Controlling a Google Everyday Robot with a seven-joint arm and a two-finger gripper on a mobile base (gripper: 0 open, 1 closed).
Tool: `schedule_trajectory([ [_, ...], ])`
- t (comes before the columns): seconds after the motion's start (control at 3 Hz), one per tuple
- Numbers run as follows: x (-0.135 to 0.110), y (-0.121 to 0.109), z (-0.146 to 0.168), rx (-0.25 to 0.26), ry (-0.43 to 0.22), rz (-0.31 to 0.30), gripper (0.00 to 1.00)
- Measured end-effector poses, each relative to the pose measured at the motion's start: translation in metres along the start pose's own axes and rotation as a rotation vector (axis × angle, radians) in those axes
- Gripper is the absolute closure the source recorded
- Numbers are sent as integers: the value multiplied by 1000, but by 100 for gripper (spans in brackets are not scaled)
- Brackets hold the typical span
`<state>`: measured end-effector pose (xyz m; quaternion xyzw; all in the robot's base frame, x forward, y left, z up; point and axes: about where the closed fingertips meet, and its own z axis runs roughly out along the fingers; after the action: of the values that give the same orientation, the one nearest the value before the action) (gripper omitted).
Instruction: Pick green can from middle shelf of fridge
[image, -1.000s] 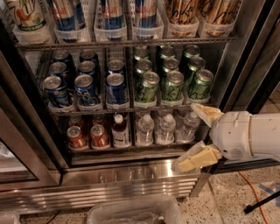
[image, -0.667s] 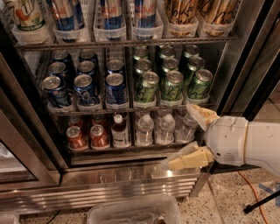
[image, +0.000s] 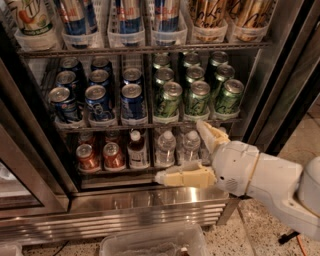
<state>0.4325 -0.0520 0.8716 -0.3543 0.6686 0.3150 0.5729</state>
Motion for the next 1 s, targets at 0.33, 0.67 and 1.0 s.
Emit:
schedule_trajectory([
  [0.33,8,-9,23,79,-107,87,0],
  [0.67,16,-30,33,221,-160,119,0],
  [1.0,16,-30,33,221,-160,119,0],
])
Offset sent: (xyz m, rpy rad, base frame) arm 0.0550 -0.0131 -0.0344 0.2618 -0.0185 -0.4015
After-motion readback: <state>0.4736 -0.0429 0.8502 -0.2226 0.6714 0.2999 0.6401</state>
